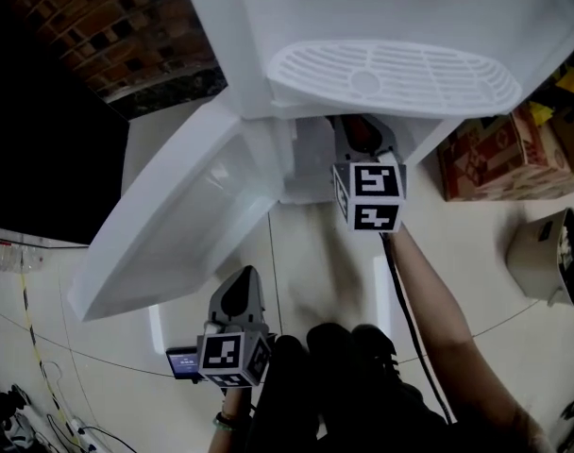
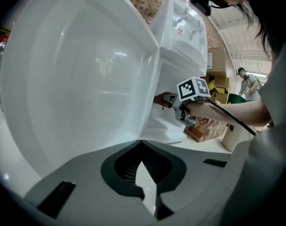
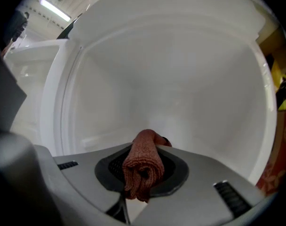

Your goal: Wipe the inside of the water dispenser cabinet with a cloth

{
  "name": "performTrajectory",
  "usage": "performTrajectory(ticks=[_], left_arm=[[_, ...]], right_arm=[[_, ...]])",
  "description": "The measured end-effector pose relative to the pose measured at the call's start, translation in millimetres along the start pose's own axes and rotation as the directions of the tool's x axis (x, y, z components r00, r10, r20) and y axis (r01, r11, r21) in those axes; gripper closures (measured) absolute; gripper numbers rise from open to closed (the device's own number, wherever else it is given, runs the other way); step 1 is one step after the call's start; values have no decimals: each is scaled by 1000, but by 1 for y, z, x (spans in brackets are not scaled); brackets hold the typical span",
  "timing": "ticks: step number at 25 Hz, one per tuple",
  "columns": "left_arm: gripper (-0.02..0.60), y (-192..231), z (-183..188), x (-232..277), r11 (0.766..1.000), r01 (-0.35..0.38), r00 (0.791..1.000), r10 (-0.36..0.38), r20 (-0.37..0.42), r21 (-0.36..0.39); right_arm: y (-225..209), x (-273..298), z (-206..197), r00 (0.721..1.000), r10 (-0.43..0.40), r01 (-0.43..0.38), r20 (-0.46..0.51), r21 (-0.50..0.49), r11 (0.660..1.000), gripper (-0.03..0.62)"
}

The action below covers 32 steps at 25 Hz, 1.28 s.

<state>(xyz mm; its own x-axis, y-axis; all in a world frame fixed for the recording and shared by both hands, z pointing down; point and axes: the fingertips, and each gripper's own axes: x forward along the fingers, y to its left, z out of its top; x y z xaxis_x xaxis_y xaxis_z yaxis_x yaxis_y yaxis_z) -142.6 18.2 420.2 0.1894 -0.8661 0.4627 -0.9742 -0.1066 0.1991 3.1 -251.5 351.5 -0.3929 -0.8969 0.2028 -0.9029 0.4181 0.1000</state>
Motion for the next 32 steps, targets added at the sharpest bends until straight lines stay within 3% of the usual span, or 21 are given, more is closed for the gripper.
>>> performTrajectory(ticks=[3, 6, 9, 13, 17, 22, 25, 28, 32], left_arm=[[595, -5, 0, 2, 1000, 11, 1000, -11, 1, 4], [595, -7, 0, 3, 1000, 17, 1000, -17, -3, 9], [595, -8, -1, 3, 1000, 18, 1000, -18, -7, 13], [597, -8, 0, 2, 1000, 15, 1000, -15, -7, 13], [597, -6, -1, 2, 1000, 12, 1000, -12, -11, 14], [597, -8, -1, 2, 1000, 17, 1000, -17, -7, 13], [595, -6, -1, 1, 1000, 13, 1000, -12, -7, 11], [595, -5, 1, 1, 1000, 8, 1000, -8, 0, 3], [595, -9, 3, 5, 1000, 17, 1000, -17, 8, -1]], right_arm=[[-37, -15, 39, 989, -109, 108, 96, 17, 994, 516], [-75, -27, 54, 967, -213, 199, 139, 108, 974, 516], [-89, -26, 49, 960, -248, 220, 130, 200, 955, 516], [-86, -21, 18, 961, -271, 251, 52, 248, 936, 516], [-81, -18, -33, 958, -273, 287, -88, 305, 908, 516], [-71, -20, -95, 934, -260, 320, -246, 246, 915, 516], [-69, -20, -111, 925, -253, 315, -283, 200, 928, 516], [-70, -27, -88, 943, -241, 286, -229, 188, 940, 516], [-75, -59, -9, 967, -255, 254, -16, 182, 950, 516]])
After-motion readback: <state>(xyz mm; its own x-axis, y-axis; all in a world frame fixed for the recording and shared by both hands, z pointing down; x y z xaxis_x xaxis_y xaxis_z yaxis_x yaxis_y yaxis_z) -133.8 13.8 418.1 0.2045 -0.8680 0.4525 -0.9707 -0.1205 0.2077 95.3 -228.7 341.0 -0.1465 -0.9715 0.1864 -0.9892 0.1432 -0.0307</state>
